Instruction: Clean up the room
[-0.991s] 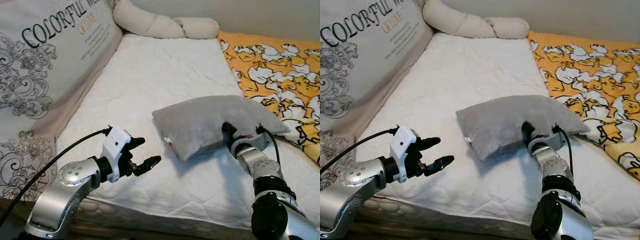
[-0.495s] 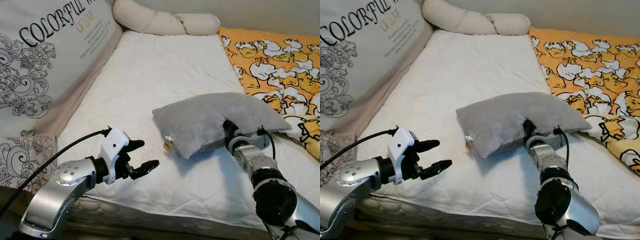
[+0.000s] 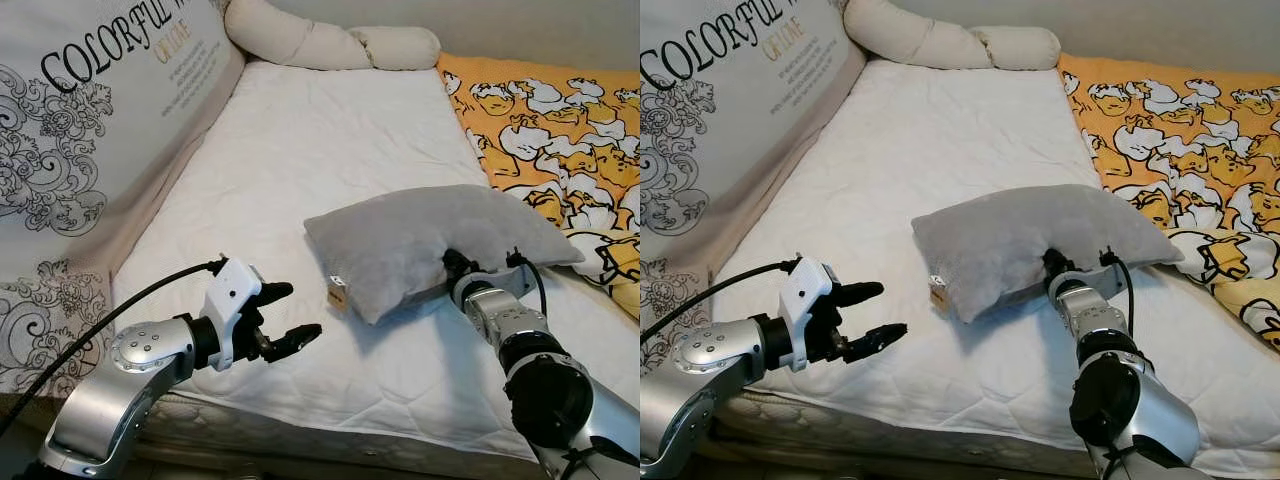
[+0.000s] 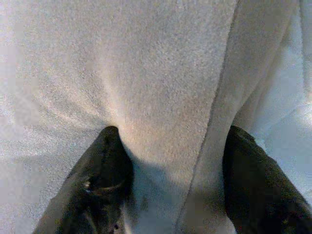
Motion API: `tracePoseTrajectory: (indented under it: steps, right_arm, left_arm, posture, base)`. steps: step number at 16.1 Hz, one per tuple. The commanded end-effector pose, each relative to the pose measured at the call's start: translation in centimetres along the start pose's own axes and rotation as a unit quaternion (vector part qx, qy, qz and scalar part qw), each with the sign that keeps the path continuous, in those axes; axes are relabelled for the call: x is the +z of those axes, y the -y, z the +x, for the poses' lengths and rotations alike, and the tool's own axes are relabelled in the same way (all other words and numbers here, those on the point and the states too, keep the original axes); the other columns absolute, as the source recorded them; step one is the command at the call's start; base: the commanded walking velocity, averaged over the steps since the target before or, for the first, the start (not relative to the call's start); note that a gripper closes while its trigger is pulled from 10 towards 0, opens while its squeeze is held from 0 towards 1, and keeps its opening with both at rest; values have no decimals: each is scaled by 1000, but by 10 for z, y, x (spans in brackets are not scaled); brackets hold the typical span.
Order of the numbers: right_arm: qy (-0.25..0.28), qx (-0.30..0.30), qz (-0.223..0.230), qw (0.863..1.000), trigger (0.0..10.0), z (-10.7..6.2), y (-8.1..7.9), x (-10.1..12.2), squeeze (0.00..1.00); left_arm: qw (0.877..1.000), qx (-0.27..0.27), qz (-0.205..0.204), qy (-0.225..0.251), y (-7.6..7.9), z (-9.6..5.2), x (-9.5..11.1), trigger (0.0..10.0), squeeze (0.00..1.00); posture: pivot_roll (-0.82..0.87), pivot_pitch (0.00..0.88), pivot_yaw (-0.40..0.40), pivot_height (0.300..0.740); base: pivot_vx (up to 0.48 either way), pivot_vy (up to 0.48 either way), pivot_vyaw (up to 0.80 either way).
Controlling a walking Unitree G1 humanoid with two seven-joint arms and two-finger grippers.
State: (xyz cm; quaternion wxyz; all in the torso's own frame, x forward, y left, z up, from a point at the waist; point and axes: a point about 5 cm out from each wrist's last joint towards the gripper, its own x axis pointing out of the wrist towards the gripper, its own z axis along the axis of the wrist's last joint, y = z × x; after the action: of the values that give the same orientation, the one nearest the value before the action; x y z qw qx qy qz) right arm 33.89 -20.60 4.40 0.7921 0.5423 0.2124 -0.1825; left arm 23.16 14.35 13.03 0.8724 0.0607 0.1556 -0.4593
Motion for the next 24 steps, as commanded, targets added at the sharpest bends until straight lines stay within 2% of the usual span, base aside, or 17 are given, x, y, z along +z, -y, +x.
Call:
tracePoseTrajectory:
  steps: [1, 15, 16, 19, 22, 23, 24]
  right_arm:
    - [3, -14, -2, 1000, 0, 0, 4, 2, 0]
    - [7, -15, -9, 1000, 0, 0, 4, 3, 0]
    - [26, -10, -11, 1000, 0, 0, -6, 16, 0]
    - [27, -10, -10, 1000, 0, 0, -8, 16, 0]
    - [27, 3, -18, 999, 0, 1, -20, 16, 0]
    - [29, 16, -31, 999, 0, 1, -28, 17, 0]
    - [26, 64, -65, 995, 0, 1, -52, 17, 0]
  left_arm:
    - [1000, 0, 9, -2, 0, 0, 1, 10000, 0]
    - [1000, -1, 9, -2, 0, 0, 1, 10000, 0]
    - [999, 19, 0, -35, -10, -2, -8, 10000, 0]
    - [999, 26, -5, -39, -10, -3, -10, 10000, 0]
    - [998, 52, 2, -39, -15, -6, -10, 10000, 0]
    - [997, 70, 6, -40, -20, -6, -11, 10000, 0]
    - [991, 127, 3, -46, -32, -7, -13, 10000, 0]
  posture:
    - [102, 0, -17, 740]
    - [102, 0, -17, 740]
    - [110, 0, -13, 740]
    - [124, 0, -21, 740]
    - [115, 0, -9, 740]
    - [110, 0, -4, 740]
    - [106, 0, 0, 740]
  base:
    - [0, 0, 0]
    - [0, 0, 0]
    - [0, 0, 0]
    - [0, 0, 0]
    - [0, 0, 0]
    - [0, 0, 0]
    - [0, 0, 0]
